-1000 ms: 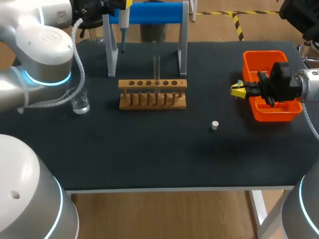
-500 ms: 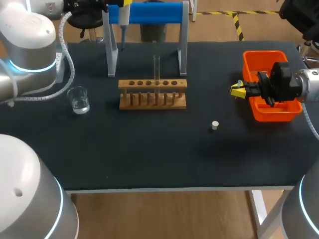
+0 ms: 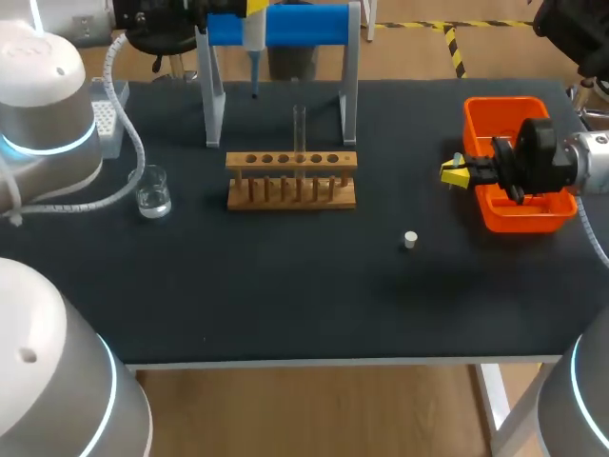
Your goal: Invert the test tube, pick up the pipette, mount the tip to pipette, aspirate from beaker and dispense into the tube, eject the tip, return the pipette, and cap with the stopper.
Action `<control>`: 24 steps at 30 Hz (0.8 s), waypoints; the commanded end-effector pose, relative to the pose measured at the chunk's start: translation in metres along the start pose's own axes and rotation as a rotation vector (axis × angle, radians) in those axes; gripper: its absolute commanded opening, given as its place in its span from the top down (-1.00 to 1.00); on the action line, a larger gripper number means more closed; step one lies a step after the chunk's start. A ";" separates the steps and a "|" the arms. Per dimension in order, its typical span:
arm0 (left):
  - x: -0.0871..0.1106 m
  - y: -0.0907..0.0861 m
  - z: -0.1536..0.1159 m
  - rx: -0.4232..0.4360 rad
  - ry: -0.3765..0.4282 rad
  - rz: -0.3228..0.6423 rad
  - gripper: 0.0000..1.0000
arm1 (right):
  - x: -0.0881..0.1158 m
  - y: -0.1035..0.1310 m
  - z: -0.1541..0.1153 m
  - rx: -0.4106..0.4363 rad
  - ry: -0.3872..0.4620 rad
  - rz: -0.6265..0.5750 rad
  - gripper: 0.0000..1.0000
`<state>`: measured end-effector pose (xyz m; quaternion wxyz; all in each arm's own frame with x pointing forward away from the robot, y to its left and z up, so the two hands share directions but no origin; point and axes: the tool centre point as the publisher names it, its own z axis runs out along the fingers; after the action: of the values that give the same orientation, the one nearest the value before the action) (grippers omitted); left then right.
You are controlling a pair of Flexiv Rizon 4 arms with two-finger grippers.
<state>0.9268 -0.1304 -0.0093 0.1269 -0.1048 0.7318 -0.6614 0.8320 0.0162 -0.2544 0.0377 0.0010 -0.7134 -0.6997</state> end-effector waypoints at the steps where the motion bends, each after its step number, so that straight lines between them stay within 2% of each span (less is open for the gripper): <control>1: 0.021 -0.011 0.004 0.001 0.012 0.004 1.00 | 0.001 0.000 0.000 0.002 0.000 -0.001 1.00; 6: 0.041 -0.016 0.022 0.001 0.068 0.002 1.00 | 0.001 0.000 0.000 0.002 0.000 -0.001 1.00; 9: 0.054 -0.017 0.035 0.057 0.109 -0.019 1.00 | 0.001 0.000 0.000 0.002 0.000 -0.001 1.00; 11: 0.062 -0.018 0.041 0.071 0.132 0.006 1.00 | 0.001 0.000 0.000 0.002 0.000 -0.001 1.00; 16: 0.079 -0.022 0.051 0.088 0.151 0.010 1.00 | 0.001 0.000 0.000 0.002 0.000 -0.001 1.00; 24: 0.097 -0.028 0.053 0.062 0.155 0.010 1.00 | 0.001 0.000 0.000 0.002 0.000 -0.001 1.00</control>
<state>0.8570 -0.2148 0.0066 0.0740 -0.0406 0.7151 -0.6939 0.8319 0.0163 -0.2544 0.0377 0.0011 -0.7134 -0.6998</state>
